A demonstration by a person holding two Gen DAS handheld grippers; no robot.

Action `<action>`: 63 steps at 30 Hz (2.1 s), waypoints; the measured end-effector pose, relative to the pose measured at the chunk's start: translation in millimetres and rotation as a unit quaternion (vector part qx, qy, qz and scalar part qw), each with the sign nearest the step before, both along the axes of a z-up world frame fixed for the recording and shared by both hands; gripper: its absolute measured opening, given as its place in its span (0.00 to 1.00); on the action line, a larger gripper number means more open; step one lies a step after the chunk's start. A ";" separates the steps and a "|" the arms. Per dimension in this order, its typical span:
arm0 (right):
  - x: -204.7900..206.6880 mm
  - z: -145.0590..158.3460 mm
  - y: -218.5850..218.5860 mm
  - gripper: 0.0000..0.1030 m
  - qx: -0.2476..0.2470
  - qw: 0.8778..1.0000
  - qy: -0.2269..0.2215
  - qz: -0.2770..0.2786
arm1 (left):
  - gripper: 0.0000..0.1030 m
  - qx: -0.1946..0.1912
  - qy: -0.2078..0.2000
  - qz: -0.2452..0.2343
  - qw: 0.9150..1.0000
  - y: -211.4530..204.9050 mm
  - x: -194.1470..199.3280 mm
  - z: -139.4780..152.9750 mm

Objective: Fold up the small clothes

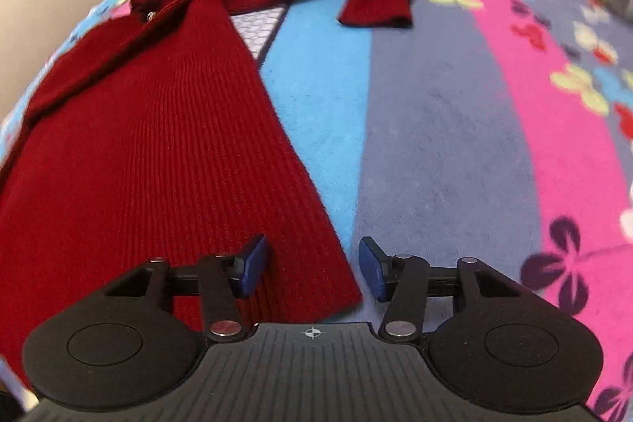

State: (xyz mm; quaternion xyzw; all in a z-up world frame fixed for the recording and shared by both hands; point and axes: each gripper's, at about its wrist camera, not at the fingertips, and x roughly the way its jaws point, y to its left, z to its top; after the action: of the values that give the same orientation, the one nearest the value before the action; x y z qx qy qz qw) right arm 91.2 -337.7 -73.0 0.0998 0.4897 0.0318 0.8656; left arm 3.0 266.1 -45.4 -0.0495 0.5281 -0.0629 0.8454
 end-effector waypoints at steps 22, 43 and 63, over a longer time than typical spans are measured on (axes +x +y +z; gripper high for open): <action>-35.5 54.5 -13.2 0.13 0.014 0.992 -0.104 -0.068 | 0.47 -0.001 -0.110 0.004 0.994 -10.0 -14.6 38.1; -36.3 44.3 57.6 0.56 -0.007 0.991 -0.097 0.092 | 0.84 0.092 -0.110 0.007 0.990 -78.0 23.2 32.8; -20.5 64.7 39.8 0.51 0.033 0.979 -0.191 0.053 | 0.89 0.087 -0.270 0.113 0.952 -101.4 35.2 77.4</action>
State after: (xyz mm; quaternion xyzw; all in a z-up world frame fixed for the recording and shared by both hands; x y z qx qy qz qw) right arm 70.7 -297.9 -8.3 0.0942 0.3182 0.1126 0.9366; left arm 38.2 164.7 32.0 -0.0162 0.2740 0.0686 0.9592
